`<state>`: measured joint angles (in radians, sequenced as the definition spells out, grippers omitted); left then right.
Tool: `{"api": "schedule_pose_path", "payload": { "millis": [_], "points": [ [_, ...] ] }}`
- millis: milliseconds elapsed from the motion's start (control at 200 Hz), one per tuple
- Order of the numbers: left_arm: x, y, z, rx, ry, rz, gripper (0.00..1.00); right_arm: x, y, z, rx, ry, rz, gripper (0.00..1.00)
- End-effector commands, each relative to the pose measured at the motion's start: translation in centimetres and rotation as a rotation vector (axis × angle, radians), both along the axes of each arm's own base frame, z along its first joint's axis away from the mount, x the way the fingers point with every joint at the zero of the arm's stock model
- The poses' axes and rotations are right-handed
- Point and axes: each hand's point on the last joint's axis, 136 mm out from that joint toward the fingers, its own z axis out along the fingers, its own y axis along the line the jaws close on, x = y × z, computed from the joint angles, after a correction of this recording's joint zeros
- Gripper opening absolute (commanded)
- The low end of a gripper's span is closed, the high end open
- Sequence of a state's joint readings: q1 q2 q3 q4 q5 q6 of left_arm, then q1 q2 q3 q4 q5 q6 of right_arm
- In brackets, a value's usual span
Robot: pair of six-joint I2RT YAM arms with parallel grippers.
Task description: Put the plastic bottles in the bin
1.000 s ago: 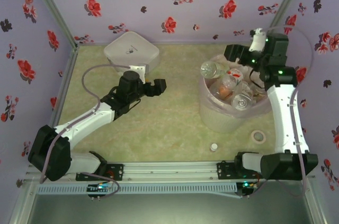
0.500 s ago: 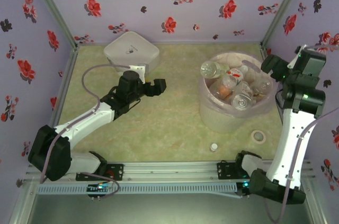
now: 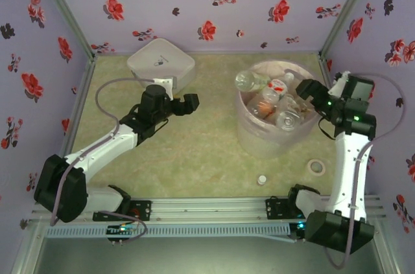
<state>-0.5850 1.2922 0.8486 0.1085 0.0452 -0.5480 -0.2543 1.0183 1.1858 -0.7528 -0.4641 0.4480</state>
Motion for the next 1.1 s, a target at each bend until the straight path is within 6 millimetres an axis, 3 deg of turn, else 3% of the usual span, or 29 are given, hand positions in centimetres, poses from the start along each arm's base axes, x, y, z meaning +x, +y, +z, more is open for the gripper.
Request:
{"api": "schedule_pose_path", "payload": {
  "millis": [0, 185, 335, 400, 470, 575, 655, 745, 920, 1095],
  "points": [
    [-0.3, 1.6, 1.4, -0.021, -0.019, 0.032, 0.95, 1.9, 4.9, 0.7, 0.127, -0.053, 0.141, 0.91],
    [-1.1, 6.3, 3.3, 0.010, -0.054, 0.140, 0.96, 4.4, 11.4, 0.6, 0.146, -0.062, 0.274, 0.90],
    [-2.9, 10.7, 6.6, 0.030, -0.104, 0.227, 0.95, 6.3, 18.4, 0.9, 0.138, -0.076, 0.408, 0.91],
    [-3.6, 11.9, 8.1, 0.030, -0.125, 0.248, 0.94, 7.0, 20.3, 1.5, 0.129, -0.087, 0.452, 0.92],
    [-4.4, 12.4, 9.5, 0.027, -0.143, 0.249, 0.94, 7.5, 20.0, 3.2, 0.084, -0.128, 0.438, 0.94],
    [-5.0, 11.7, 11.0, -0.003, -0.163, 0.205, 0.93, 7.0, 16.5, 5.7, -0.082, -0.158, 0.362, 0.98],
    [-4.9, 10.9, 11.8, -0.042, -0.180, 0.168, 0.93, 5.0, 13.8, 7.6, -0.191, -0.150, 0.313, 0.99],
    [-4.2, 10.3, 12.0, -0.065, -0.178, 0.165, 0.93, 2.0, 12.6, 9.2, -0.212, -0.151, 0.301, 0.92],
    [-3.0, 8.6, 12.5, -0.021, -0.201, 0.142, 0.94, -4.1, 15.7, 9.9, -0.215, -0.147, 0.447, 0.90],
    [-2.8, 7.1, 13.7, 0.031, -0.236, 0.097, 0.94, -6.8, 19.9, 9.3, -0.269, -0.158, 0.617, 0.94]
  ]
}}
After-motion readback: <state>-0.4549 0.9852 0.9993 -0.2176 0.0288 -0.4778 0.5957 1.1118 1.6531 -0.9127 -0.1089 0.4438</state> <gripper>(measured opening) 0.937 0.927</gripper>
